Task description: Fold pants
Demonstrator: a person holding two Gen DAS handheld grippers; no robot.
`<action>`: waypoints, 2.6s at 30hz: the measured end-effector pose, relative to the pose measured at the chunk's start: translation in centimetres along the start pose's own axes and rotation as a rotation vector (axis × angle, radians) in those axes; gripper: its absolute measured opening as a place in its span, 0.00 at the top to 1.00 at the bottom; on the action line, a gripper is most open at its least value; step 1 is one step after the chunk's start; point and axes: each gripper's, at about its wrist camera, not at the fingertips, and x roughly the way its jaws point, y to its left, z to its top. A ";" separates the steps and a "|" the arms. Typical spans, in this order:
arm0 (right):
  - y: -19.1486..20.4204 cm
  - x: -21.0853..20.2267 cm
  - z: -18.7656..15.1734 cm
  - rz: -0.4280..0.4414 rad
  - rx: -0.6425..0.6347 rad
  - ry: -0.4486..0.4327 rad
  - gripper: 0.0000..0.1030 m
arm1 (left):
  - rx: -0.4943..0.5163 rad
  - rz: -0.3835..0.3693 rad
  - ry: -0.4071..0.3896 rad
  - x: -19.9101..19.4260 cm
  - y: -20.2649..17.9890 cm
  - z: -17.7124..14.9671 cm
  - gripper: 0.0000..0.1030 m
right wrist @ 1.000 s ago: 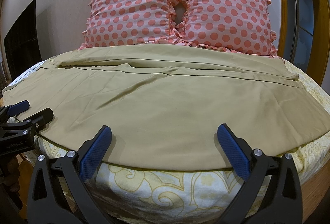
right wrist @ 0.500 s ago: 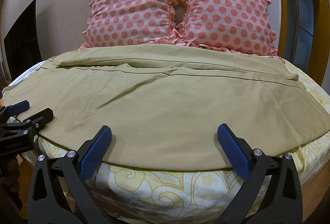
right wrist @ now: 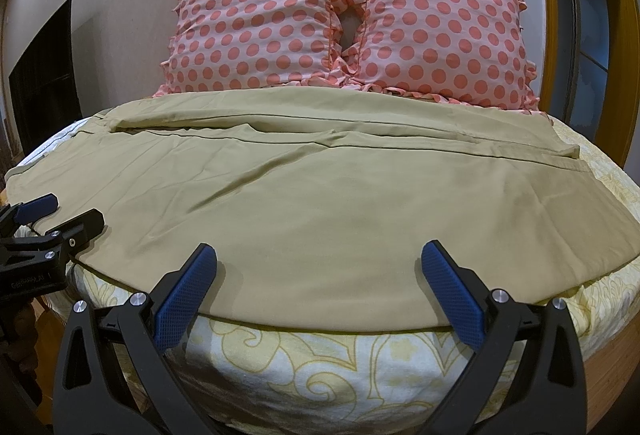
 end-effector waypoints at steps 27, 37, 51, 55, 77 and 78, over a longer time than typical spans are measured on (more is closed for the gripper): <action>-33.1 27.3 20.0 -0.602 0.810 0.364 0.24 | -0.019 0.041 -0.007 6.4 3.4 11.6 0.02; -34.3 24.7 17.4 -0.524 0.694 0.242 0.90 | -0.095 -0.017 0.035 7.1 4.8 11.2 0.02; -28.8 2.3 4.6 -0.029 1.008 -0.079 0.96 | -0.157 -0.028 -0.054 4.2 5.8 11.5 0.02; -28.9 3.2 2.2 0.030 1.125 0.028 0.88 | -0.222 -0.080 -0.074 3.5 6.7 12.3 0.02; -28.9 -1.3 2.8 0.122 1.029 -0.281 0.99 | -0.424 -0.099 0.107 12.4 15.3 20.0 0.03; -28.8 -1.9 2.3 0.126 1.032 -0.292 0.99 | -0.472 -0.112 0.159 14.2 16.0 20.2 0.03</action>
